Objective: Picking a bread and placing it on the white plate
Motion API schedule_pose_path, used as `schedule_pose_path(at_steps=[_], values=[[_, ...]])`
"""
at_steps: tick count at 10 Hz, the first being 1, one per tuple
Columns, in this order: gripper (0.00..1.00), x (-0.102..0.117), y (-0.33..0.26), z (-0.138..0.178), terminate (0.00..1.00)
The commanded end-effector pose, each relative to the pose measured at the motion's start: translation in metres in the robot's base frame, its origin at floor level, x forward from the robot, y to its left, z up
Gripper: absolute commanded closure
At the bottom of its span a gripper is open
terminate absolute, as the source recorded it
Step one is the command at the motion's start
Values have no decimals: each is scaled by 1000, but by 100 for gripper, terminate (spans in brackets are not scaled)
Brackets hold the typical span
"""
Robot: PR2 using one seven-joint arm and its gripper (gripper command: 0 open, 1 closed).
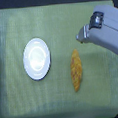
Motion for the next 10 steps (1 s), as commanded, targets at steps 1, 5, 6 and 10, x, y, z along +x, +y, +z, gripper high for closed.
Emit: schedule_pose_path(at_steps=[1,5,6,10], values=[[0,-14,40,-33,0],[0,-41,61,-71,0],[0,-43,68,-80,0],[0,-42,75,-95,0]])
